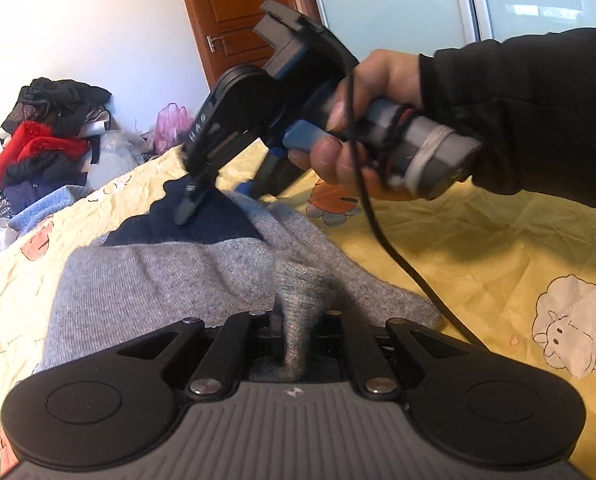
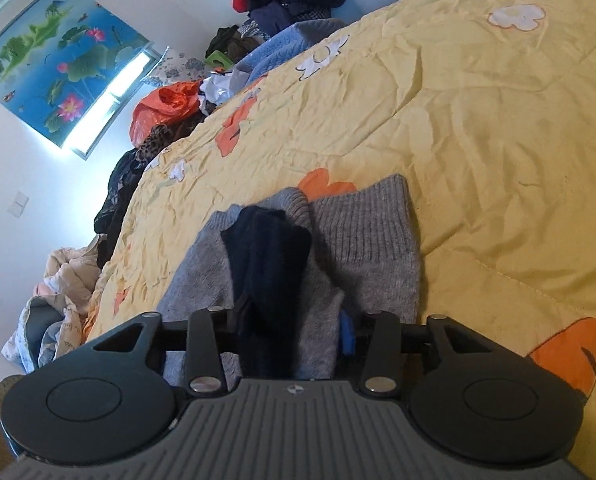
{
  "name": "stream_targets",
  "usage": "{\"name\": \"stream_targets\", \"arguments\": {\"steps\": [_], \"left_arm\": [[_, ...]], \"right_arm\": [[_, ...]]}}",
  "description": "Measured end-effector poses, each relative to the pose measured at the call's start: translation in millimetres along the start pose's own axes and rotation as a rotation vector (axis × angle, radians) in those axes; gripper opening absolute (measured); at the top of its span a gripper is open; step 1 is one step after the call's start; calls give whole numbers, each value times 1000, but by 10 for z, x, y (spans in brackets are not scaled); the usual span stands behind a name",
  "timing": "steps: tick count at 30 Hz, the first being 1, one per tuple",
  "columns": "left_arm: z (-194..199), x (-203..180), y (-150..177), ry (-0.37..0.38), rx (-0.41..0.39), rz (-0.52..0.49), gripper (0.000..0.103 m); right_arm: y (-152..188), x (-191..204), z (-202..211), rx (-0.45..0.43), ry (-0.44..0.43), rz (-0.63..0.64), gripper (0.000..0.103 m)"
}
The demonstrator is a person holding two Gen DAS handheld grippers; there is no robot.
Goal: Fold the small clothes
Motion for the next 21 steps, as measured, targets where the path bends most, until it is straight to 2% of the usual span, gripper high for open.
{"name": "stream_targets", "arguments": {"steps": [4, 6, 7, 9, 10, 11, 12, 13, 14, 15, 16, 17, 19, 21], "left_arm": [[216, -19, -199, 42, -34, 33, 6], [222, -111, -222, 68, -44, 13, 6], [168, -167, -180, 73, -26, 0, 6], [69, -199, -96, 62, 2, -1, 6], [94, -202, -109, 63, -11, 5, 6], [129, -192, -124, 74, -18, 19, 8], [187, -185, -141, 106, -33, 33, 14], [260, -177, -149, 157, -46, 40, 20], [330, -170, -133, 200, -49, 38, 40], [415, -141, -100, 236, -53, 33, 71], [518, -79, -52, 243, -64, 31, 84], [621, 18, -9, 228, -83, 36, 91], [833, 251, 81, 216, -102, 79, 91], [971, 543, 132, 209, -106, 179, 91]], "right_arm": [[-70, 410, 305, -129, 1, 247, 23], [-44, 502, 409, -187, 61, 425, 23], [-50, 355, 346, -168, 121, 444, 23], [-21, -15, 173, -76, 188, 334, 24], [7, -104, 190, -77, 163, 274, 26], [3, -110, 249, -97, 140, 229, 34], [-10, -110, 323, -117, 130, 190, 39], [-23, -104, 422, -146, 111, 158, 57], [-46, -102, 520, -183, 97, 141, 76], [-60, -128, 645, -230, 89, 120, 83], [-53, -176, 748, -253, 89, 82, 89], [-13, -215, 819, -251, 76, 41, 88], [123, -247, 911, -230, 28, -11, 87], [264, -275, 974, -213, 32, -9, 87]]}}
Point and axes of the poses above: each gripper's, at about its wrist camera, not at the fingertips, and z roughly against the way its jaws point, x to its left, y to its underside, the point moved 10 cm from there along -z, roughly the way its jaws point, and after that the axes turned 3 degrees about -x, right-handed, at the moved point
